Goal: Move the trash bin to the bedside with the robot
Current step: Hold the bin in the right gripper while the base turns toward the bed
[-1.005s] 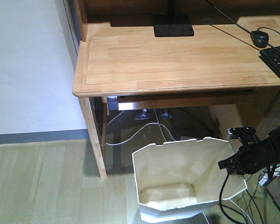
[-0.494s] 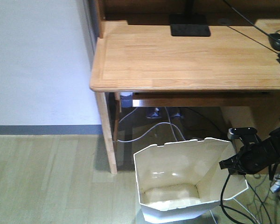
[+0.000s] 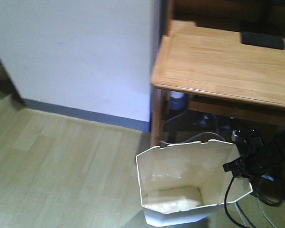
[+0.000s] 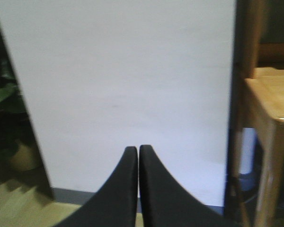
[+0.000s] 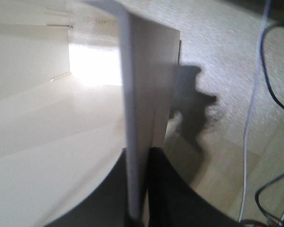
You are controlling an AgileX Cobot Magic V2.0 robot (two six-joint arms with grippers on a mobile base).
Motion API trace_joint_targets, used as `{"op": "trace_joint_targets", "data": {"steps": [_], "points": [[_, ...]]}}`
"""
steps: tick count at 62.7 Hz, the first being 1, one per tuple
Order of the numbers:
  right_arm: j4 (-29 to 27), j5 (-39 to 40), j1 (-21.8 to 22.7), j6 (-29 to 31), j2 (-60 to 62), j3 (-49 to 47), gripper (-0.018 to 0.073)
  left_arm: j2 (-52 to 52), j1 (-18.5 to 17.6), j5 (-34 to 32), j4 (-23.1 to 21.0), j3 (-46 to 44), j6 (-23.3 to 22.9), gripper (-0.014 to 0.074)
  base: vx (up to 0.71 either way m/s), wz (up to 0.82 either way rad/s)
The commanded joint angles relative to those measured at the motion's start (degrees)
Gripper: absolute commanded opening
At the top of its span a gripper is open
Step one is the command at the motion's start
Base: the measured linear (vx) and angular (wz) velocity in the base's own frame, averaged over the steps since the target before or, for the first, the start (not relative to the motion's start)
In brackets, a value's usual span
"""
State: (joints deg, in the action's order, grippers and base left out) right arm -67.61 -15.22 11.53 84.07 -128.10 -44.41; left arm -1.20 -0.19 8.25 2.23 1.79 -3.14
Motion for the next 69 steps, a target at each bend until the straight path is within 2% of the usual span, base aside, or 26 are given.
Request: {"op": "trace_joint_targets", "data": {"steps": [1, 69], "points": [[-1.66, -8.33, 0.08, -0.25, 3.98, -0.74, -0.0006, -0.36, 0.16, -4.07, -0.26, -1.36, -0.25, -0.0006, -0.04, 0.68], [-1.66, -8.41, 0.08, -0.25, 3.98, -0.74, -0.0006, -0.36, 0.16, -4.07, -0.26, -1.36, -0.25, -0.0006, 0.05, 0.50]]}}
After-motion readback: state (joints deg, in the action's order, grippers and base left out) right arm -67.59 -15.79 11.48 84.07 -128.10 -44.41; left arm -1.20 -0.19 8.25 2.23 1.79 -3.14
